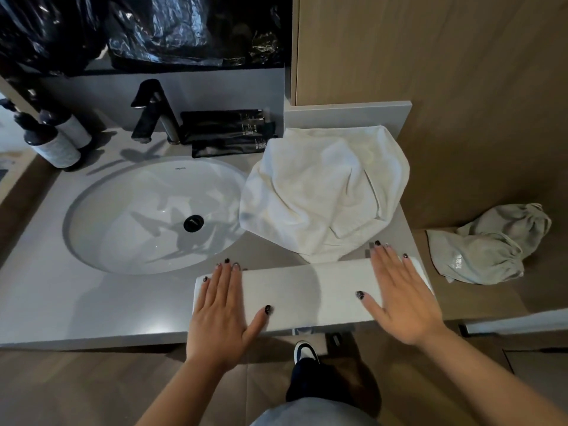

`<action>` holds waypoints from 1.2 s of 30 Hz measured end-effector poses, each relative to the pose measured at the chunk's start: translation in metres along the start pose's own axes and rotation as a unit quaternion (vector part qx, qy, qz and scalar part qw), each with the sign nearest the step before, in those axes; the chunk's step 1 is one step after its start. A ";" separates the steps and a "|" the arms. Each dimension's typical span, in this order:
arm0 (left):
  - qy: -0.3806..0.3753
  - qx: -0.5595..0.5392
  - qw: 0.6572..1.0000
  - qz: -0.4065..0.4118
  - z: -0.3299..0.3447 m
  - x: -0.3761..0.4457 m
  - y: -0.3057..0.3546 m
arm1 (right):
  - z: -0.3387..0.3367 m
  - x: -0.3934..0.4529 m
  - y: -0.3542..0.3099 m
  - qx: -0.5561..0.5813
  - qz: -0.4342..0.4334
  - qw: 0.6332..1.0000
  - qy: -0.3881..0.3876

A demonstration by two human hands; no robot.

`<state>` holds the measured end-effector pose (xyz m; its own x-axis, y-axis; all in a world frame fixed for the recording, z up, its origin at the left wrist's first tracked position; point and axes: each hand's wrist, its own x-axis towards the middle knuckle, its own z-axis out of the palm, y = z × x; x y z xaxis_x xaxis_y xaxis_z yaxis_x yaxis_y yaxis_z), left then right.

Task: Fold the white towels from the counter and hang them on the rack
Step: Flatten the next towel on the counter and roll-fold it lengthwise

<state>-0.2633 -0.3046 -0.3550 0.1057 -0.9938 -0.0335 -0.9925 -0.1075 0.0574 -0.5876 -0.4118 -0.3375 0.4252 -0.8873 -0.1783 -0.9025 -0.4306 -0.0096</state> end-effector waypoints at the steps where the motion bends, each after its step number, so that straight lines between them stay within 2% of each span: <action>1: -0.003 0.002 1.000 -0.007 -0.001 -0.001 -0.006 | 0.001 -0.001 0.004 0.003 0.024 1.000 -0.001; 5: -0.015 -0.018 0.999 -0.049 -0.005 -0.002 -0.021 | -0.003 -0.004 0.013 0.027 0.094 0.995 -0.018; 8: -0.009 0.020 0.999 -0.025 -0.010 0.010 -0.017 | -0.016 0.000 -0.002 0.025 0.092 0.995 -0.015; 10: -0.002 0.008 0.999 0.036 -0.012 0.022 -0.002 | -0.022 0.006 -0.031 0.043 0.024 0.999 0.010; 12: -0.010 -0.005 0.994 0.106 -0.012 0.033 0.022 | -0.018 0.015 -0.069 0.043 -0.078 0.996 0.015; 14: -0.023 -0.009 0.991 0.133 -0.009 0.036 0.041 | -0.010 0.023 -0.096 0.047 -0.128 0.990 0.017; 17: -0.026 -0.018 0.993 0.117 -0.006 0.032 0.039 | -0.004 0.023 -0.087 0.038 -0.092 0.995 0.003; 20: -0.013 -0.019 0.996 0.085 -0.005 0.025 0.019 | 0.002 0.010 -0.043 0.032 -0.035 0.999 0.016; 24: -0.021 -0.017 0.998 0.060 -0.004 0.020 0.003 | -0.002 0.000 0.000 0.025 0.032 0.999 -0.005; 28: -0.030 -0.025 0.999 0.030 -0.004 0.015 -0.007 | -0.003 -0.005 0.014 0.085 0.088 0.992 -0.005; 32: -0.045 -0.039 0.998 0.014 -0.008 0.022 -0.002 | -0.009 -0.003 0.015 0.115 0.100 0.987 -0.041; 34: -0.042 -0.064 0.996 0.045 -0.014 0.035 0.017 | -0.016 0.001 0.019 0.134 0.083 0.986 -0.061; 36: -0.032 -0.072 0.989 0.126 -0.022 0.048 0.047 | -0.025 0.004 0.026 0.181 0.070 0.979 -0.059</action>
<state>-0.3040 -0.3582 -0.3324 -0.1527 -0.9862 -0.0637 -0.9673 0.1359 0.2143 -0.6075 -0.4301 -0.3136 0.3046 -0.8989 -0.3149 -0.9254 -0.2010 -0.3212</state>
